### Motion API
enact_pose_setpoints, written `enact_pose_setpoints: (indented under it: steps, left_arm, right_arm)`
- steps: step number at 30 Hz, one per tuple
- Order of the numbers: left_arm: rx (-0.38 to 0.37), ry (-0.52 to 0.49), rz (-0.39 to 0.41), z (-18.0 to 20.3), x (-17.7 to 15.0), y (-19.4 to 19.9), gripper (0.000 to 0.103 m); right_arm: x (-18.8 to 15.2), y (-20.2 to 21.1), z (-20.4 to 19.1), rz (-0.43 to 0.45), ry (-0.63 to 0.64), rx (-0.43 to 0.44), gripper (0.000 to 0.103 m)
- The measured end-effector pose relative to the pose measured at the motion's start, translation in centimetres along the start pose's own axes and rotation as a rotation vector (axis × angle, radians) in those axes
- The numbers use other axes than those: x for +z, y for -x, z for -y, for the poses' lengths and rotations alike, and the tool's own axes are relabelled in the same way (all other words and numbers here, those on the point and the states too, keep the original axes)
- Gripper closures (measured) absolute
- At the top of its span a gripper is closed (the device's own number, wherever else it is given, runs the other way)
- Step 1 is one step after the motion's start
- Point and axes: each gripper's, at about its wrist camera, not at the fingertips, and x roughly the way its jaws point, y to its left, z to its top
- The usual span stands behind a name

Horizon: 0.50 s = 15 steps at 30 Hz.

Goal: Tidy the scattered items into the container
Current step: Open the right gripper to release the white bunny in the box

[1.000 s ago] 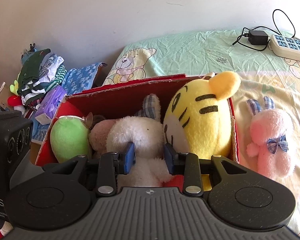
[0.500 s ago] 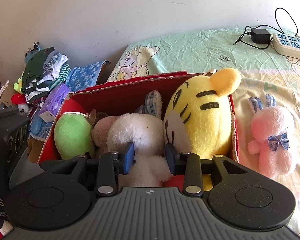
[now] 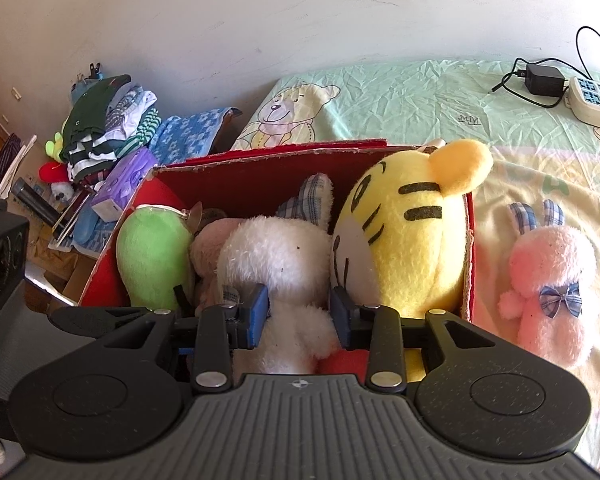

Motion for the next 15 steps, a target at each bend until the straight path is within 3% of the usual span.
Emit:
enact_pose_setpoints:
  steps: [5, 15]
  left_arm:
    - [0.050, 0.041, 0.037, 1.6, 0.9, -0.8, 0.015]
    - [0.130, 0.141, 0.069, 1.7, -0.4, -0.3, 0.012]
  right_arm:
    - [-0.1, 0.1, 0.3, 0.003, 0.020, 0.022, 0.066]
    - [-0.3, 0.1, 0.2, 0.009, 0.074, 0.032, 0.066]
